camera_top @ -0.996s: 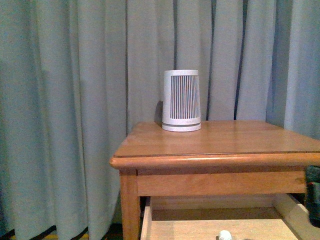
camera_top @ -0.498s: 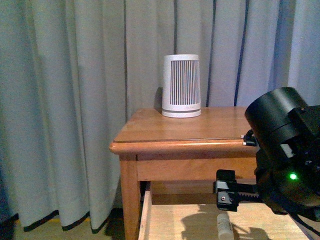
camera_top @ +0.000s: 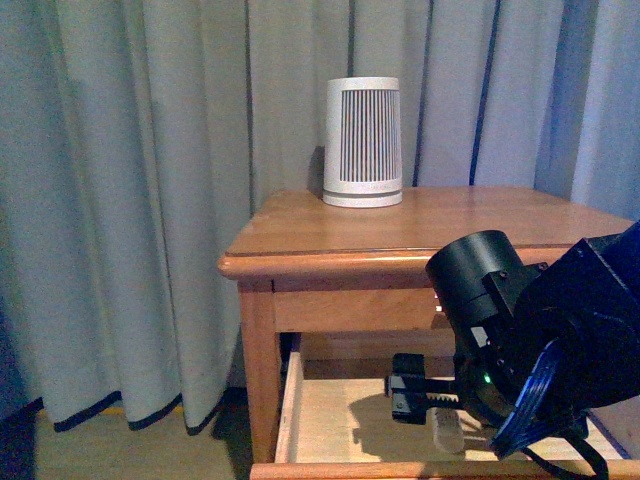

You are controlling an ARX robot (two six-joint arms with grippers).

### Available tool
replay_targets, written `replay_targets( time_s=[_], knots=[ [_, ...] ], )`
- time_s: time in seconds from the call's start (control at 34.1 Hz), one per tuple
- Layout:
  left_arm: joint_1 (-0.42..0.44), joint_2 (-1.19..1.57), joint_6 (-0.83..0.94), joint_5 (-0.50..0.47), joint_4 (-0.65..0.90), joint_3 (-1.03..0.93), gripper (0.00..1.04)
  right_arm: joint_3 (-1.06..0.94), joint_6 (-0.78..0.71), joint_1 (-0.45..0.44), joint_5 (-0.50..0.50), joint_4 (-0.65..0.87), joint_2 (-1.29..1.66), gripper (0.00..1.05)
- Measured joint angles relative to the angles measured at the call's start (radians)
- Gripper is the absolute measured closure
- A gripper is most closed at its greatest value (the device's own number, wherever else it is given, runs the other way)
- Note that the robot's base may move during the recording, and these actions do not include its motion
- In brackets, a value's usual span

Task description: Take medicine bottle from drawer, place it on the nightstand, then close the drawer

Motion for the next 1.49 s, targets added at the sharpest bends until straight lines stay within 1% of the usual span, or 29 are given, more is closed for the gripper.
replay_targets(
  time_s=[0.26, 0.62, 0.64, 0.67, 0.82, 0.85, 1.11, 1.2, 1.41, 1.49],
  knots=[
    [0.000, 0.000, 0.000, 0.000, 0.000, 0.000, 0.07, 0.060, 0.003, 0.005, 0.003, 0.004, 0.065, 0.07],
    [0.000, 0.000, 0.000, 0.000, 0.000, 0.000, 0.07, 0.145, 0.036, 0.011, -0.003, -0.050, 0.153, 0.07],
    [0.000, 0.000, 0.000, 0.000, 0.000, 0.000, 0.07, 0.148, 0.039, 0.012, -0.003, -0.052, 0.157, 0.08],
    [0.000, 0.000, 0.000, 0.000, 0.000, 0.000, 0.07, 0.152, 0.040, 0.015, -0.003, -0.053, 0.162, 0.15],
    [0.000, 0.000, 0.000, 0.000, 0.000, 0.000, 0.07, 0.158, 0.040, 0.018, -0.002, -0.055, 0.172, 0.31],
    [0.000, 0.000, 0.000, 0.000, 0.000, 0.000, 0.07, 0.158, 0.040, 0.018, -0.002, -0.051, 0.175, 0.38],
    [0.000, 0.000, 0.000, 0.000, 0.000, 0.000, 0.07, 0.154, 0.035, 0.019, 0.008, -0.027, 0.176, 0.70],
    [0.000, 0.000, 0.000, 0.000, 0.000, 0.000, 0.07, 0.152, 0.033, 0.020, 0.008, -0.022, 0.176, 0.74],
    [0.000, 0.000, 0.000, 0.000, 0.000, 0.000, 0.07, 0.132, 0.012, 0.019, 0.026, 0.009, 0.165, 0.75],
    [0.000, 0.000, 0.000, 0.000, 0.000, 0.000, 0.07, 0.113, 0.006, 0.019, 0.035, 0.015, 0.116, 0.75]
  ],
)
